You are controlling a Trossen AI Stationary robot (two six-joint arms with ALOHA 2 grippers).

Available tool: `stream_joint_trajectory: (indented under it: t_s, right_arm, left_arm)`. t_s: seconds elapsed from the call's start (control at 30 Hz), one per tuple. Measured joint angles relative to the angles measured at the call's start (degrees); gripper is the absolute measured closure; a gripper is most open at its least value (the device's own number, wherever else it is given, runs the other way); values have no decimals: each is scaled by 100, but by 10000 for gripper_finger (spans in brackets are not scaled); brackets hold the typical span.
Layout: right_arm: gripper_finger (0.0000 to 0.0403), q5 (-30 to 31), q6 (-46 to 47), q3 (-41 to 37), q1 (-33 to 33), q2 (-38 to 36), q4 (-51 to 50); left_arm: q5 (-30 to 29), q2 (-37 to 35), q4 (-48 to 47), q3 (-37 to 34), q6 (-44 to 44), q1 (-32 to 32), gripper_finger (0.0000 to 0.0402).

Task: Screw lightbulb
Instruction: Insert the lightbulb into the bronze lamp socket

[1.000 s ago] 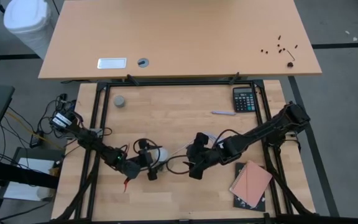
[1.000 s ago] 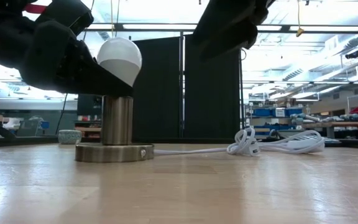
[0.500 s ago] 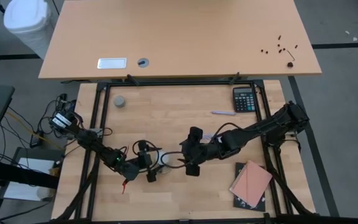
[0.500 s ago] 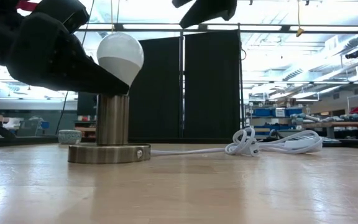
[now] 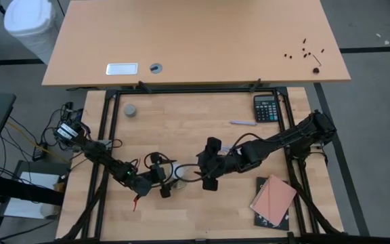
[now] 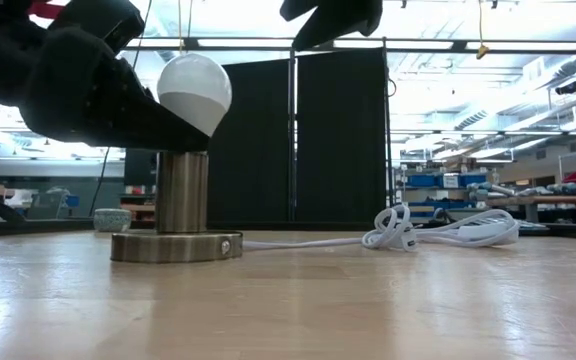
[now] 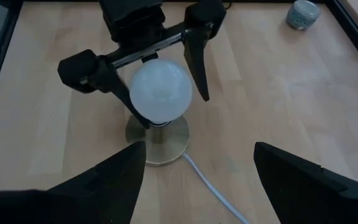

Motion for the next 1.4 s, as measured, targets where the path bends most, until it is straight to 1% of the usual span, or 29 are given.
stream_joint_trajectory:
  t_s: [0.33,0.57,0.73,0.83,0.97,1.1,1.17,1.3,1.4]
  right_arm:
    - [94,0,-4,0,2,0,2]
    - [94,0,31,0,7,2,4]
    - [94,0,31,0,39,4,4]
    - [94,0,46,0,39,4,4]
    - [94,-1,52,0,39,4,4]
    - [94,-42,96,0,39,4,2]
    - [94,-44,98,0,46,4,-5]
    - [94,-43,96,0,46,4,-57]
    - [94,-44,96,0,16,4,-57]
  left_arm:
    - [123,0,-54,0,87,-225,41]
    - [115,0,-824,2,-221,-249,41]
    - [-103,0,-1172,2,-311,-242,41]
    - [-136,0,-1369,4,-345,-203,41]
    - [66,-2,-1512,4,-429,-78,41]
    - [402,-4,-1678,4,-816,36,41]
    - [470,-4,-1673,4,-925,37,42]
    - [540,-4,-1657,4,-934,35,53]
    - [710,-4,-1657,4,-971,35,65]
